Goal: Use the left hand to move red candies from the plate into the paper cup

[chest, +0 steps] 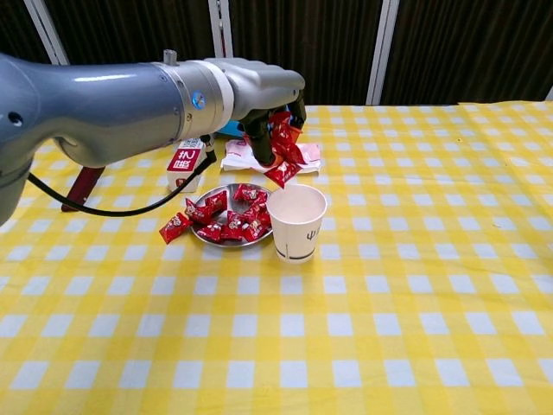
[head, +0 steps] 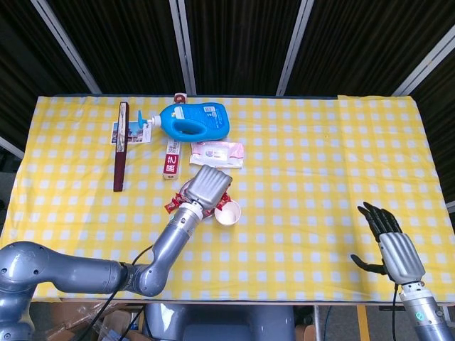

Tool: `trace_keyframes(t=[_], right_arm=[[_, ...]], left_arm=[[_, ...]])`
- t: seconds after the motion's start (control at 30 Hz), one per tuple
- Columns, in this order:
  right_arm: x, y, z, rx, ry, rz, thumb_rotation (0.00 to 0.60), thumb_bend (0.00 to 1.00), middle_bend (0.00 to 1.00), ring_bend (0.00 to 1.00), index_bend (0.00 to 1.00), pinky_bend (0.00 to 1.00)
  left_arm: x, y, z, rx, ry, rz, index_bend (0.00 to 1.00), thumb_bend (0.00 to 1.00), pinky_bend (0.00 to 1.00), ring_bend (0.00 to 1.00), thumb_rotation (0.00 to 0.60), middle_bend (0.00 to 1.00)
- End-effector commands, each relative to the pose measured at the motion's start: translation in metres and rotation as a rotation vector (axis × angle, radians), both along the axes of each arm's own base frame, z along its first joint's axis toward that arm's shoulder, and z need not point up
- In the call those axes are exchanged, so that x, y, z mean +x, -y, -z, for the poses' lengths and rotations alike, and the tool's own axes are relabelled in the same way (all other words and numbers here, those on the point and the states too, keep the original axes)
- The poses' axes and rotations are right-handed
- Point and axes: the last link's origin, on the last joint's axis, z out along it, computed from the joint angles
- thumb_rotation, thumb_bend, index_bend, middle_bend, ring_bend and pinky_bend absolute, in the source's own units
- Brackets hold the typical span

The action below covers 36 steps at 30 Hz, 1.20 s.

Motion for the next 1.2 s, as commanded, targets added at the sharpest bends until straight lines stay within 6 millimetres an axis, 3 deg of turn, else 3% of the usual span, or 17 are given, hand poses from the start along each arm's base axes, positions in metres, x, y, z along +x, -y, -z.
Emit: trace_keyframes(t=[0.03, 0.5, 0.9, 1.2], right_arm=[[0.0, 0.0, 0.0, -0.002, 0.003, -0.001, 0.6, 0.28, 0.0, 0.0, 0.0, 0.0], [0.001, 0.0, -0.001, -0.001, 0.012, -0.004, 0.6, 0.28, 0.0, 0.0, 0.0, 0.0], [0.001, -0.001, -0.001, 0.004, 0.018, -0.008, 0.6, 0.28, 0.0, 0.0, 0.0, 0.0], [0.001, -0.001, -0.001, 0.004, 0.019, -0.007, 0.6, 0.28, 0.0, 0.0, 0.0, 0.0]], left_arm=[[0.001, 0.004, 0.008, -0.015, -0.056, 0.018, 0.6, 0.46, 0.91, 0.84, 0.6, 0.68], [0.012, 0.013, 0.03, -0.048, -0.116, 0.046, 0.6, 0.46, 0.91, 0.84, 0.6, 0.68], [0.014, 0.014, 0.033, -0.035, -0.149, 0.073, 0.55, 0.34, 0.91, 0.84, 0.6, 0.63], [0.014, 0.014, 0.033, -0.033, -0.147, 0.077, 0.53, 0.34, 0.91, 0.84, 0.6, 0.61]])
